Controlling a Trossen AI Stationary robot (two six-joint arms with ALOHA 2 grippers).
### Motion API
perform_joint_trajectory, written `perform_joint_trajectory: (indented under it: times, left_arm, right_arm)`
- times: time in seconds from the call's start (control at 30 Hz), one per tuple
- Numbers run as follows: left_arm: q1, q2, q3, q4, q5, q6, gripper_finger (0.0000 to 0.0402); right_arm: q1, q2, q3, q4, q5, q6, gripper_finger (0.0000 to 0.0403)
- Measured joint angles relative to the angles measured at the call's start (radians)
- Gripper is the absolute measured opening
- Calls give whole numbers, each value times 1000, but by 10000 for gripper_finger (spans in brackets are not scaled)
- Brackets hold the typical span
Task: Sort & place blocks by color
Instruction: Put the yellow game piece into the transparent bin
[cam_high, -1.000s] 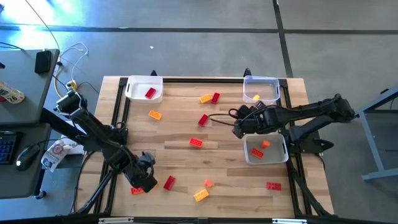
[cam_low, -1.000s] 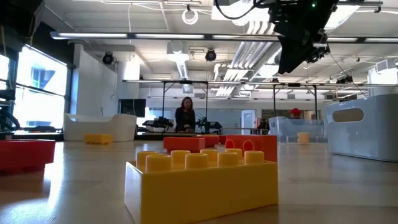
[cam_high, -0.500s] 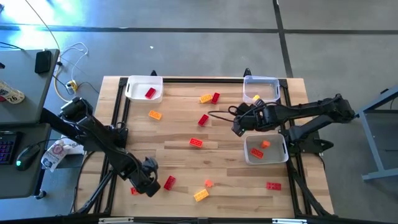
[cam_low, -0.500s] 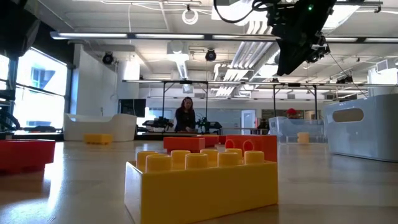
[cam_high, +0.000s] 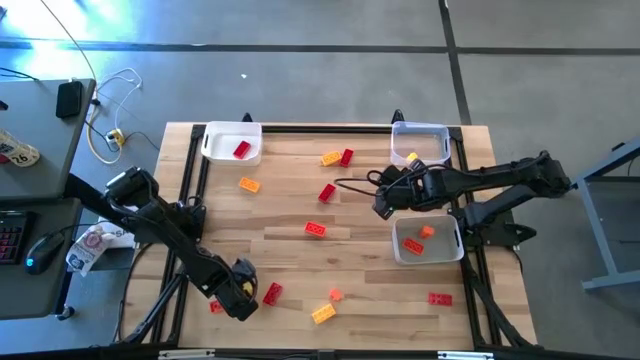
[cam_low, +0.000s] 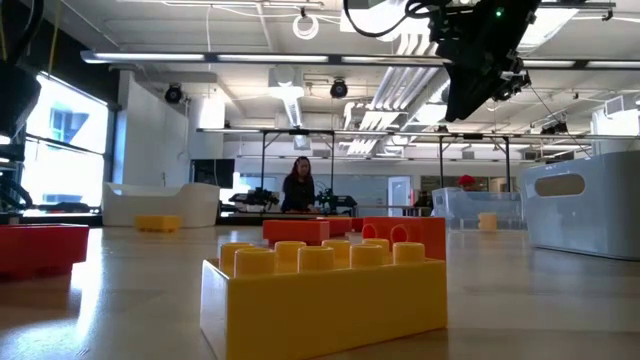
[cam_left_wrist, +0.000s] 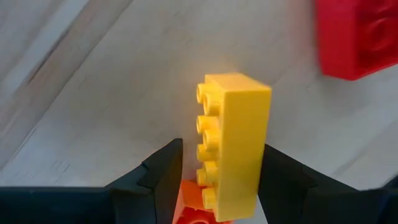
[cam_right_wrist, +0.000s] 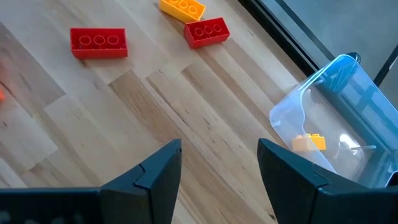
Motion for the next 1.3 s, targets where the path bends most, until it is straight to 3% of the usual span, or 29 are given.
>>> perform_joint_trajectory:
  times: [0.2,0.47,0.97,1.3]
  left_arm:
    - [0,29,4,-5,11,18,155]
    - [28,-3,0,-12,-34,98,68]
    - [230,-98,-1,-17,-136,480,72]
    - [405,-198,0,27,-207,788,72]
  right_arm:
    - [0,0,0,15,-26,-5,197]
    - [17,0,0,210,-177,-180,197]
    - [18,57,0,487,-422,-370,197]
    - [23,143,0,616,-486,-418,197]
